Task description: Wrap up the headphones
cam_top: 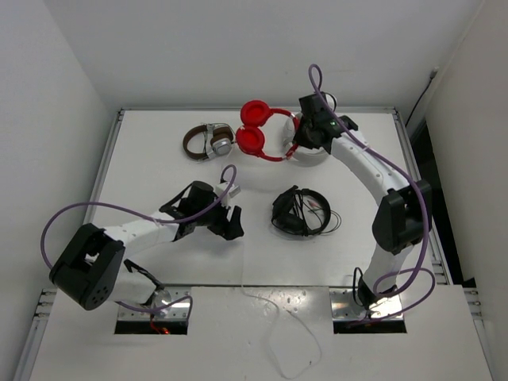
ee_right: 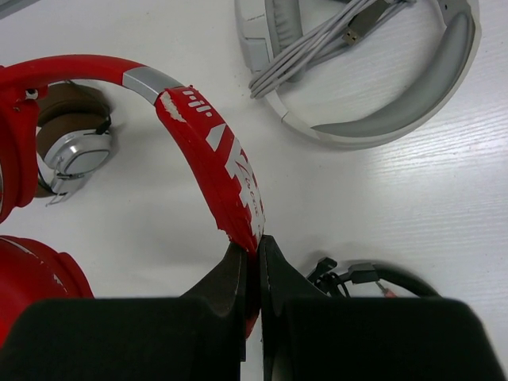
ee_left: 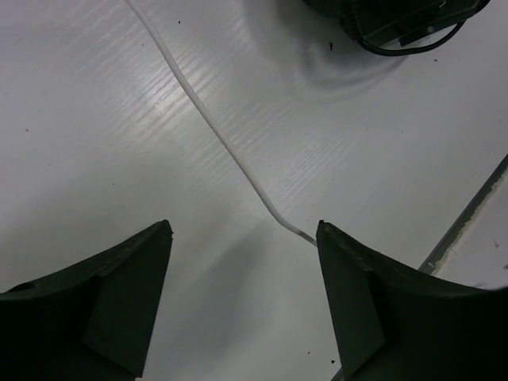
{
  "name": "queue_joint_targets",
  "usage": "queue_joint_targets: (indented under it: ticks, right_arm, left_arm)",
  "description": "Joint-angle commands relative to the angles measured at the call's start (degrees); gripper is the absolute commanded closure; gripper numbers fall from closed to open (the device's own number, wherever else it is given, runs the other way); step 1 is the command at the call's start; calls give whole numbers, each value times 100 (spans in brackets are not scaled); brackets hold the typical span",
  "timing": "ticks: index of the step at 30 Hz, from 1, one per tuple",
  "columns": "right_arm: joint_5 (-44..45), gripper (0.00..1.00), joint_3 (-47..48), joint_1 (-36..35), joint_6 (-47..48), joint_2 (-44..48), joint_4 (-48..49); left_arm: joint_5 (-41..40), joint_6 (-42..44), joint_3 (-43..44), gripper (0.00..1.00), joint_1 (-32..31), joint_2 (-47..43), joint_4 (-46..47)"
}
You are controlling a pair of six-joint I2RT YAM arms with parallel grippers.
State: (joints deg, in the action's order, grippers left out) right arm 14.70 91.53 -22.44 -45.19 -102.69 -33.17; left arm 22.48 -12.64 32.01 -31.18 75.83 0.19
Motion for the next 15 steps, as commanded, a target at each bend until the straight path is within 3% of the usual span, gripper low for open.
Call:
queue_joint_targets:
  ticks: [1,6,9,15]
  right_arm:
    - [-125,100,14,-77,-254,399,504]
    - [-125,100,14,-77,-254,399,504]
    - [-125,100,-38,-77,-254,399,504]
    - [-187,100,-197,-24,-306,452,557]
  left_arm:
    - [107,68,59,25,-55,89,315]
    - [432,200,113,52,-55,195,315]
    - [485,201,165,53,-55,195,368]
    - [538,96,165,40,-55,195,438]
